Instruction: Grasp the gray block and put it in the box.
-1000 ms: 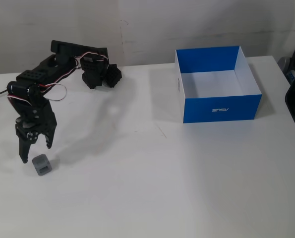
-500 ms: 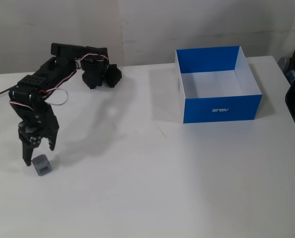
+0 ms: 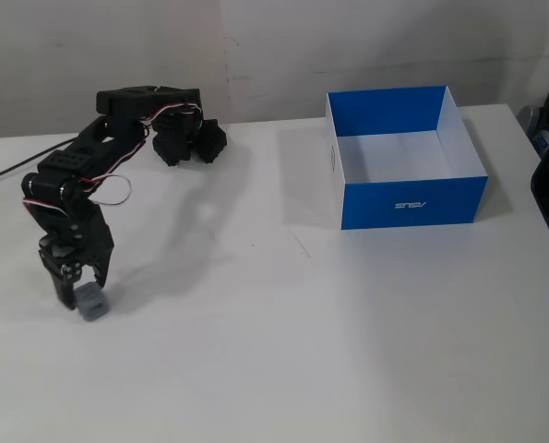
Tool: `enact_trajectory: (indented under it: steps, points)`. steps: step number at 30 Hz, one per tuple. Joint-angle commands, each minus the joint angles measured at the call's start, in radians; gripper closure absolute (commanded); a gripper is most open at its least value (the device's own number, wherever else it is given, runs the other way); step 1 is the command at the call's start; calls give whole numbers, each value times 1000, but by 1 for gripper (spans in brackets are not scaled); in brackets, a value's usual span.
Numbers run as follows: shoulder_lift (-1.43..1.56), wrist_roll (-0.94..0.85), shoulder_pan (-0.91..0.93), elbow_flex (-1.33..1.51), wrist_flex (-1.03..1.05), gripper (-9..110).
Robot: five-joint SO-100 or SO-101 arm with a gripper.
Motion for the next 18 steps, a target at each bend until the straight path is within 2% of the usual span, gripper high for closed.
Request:
enact_trajectory:
  steps: [1, 9, 18]
  points:
    - [32, -9, 9, -75, 44, 101]
    - [52, -23, 8, -51, 44, 101]
    - [296, -67, 28, 202, 44, 101]
